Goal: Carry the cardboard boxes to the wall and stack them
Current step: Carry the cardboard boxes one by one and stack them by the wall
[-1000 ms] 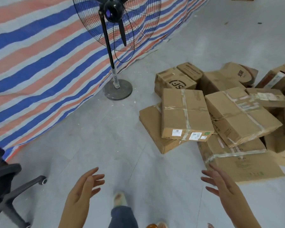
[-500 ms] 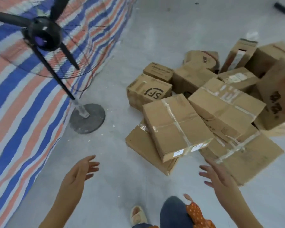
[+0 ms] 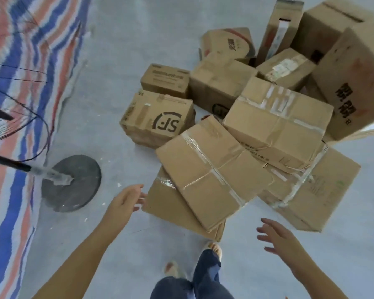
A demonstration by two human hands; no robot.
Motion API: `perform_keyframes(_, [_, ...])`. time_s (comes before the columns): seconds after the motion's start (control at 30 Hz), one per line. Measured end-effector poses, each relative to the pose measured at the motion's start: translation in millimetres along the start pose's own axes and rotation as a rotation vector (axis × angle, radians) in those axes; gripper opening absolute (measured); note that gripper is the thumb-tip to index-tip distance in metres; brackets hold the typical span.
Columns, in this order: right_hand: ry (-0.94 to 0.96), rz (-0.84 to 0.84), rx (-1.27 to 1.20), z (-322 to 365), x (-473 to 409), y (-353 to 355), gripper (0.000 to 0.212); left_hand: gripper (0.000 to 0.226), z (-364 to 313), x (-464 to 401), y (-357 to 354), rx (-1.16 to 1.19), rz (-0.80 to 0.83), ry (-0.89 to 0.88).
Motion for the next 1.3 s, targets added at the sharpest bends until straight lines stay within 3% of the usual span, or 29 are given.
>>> perform_keyframes(0.2, [-0.232, -0.028, -0.242, 7.2, -124.1, -55.2, 0.041, 0.015, 75.0, -180.1, -37.1, -0.232, 0.172, 0.056])
perform_keyframes(0.33, [-0.357, -0.15, -0.38, -27.1, -195.2, -98.2, 0.055, 0.042, 143.4, -283.8, -69.7, -0.597, 0.33, 0.067])
perform_keyframes(0.43, [-0.45, -0.176, -0.521, -45.5, -230.9, -133.2, 0.056, 0.051, 174.2, -342.1, -91.0, -0.746, 0.426, -0.008])
perform_keyframes(0.53, [-0.465, -0.265, -0.501, -54.8, -253.0, -155.8, 0.041, 0.054, 196.1, -383.2, -108.6, -0.935, 0.526, -0.081])
perform_keyframes(0.63, [-0.473, -0.37, -0.471, -59.5, -260.5, -160.0, 0.034, 0.073, 203.0, -403.7, -118.1, -1.001, 0.467, -0.032])
perform_keyframes(0.73, [-0.487, -0.411, -0.487, -59.1, -256.9, -152.9, 0.034, 0.069, 191.4, -412.3, -114.3, -0.932, 0.342, 0.047])
perform_keyframes(0.83, [-0.475, -0.518, -0.456, -55.3, -244.2, -130.2, 0.041, 0.057, 181.7, -403.5, -98.5, -0.856, 0.38, 0.113])
perform_keyframes(0.9, [-0.433, -0.612, -0.405, -45.6, -227.3, -106.3, 0.03, 0.049, 178.6, -378.5, -82.9, -0.797, 0.37, 0.069])
perform_keyframes(1.0, [-0.326, -0.707, -0.279, -20.4, -196.8, -65.0, 0.029, 0.049, 165.4, -323.3, -55.9, -0.756, 0.2, -0.036])
perform_keyframes(1.3, [-0.076, -0.62, 0.041, 84.8, -113.5, -27.5, 0.029, 0.044, 106.6, -189.1, 52.8, -0.58, -0.099, 0.097])
Point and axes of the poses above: each hand's wrist, its own x-axis away from the middle knuckle, its own y-axis out of the back of the hand, z = x × y, the point moved 2 cm from there along -x, towards the middle knuckle, and after that the axes turned 10 degrees about -y, right-handed, at the moved point
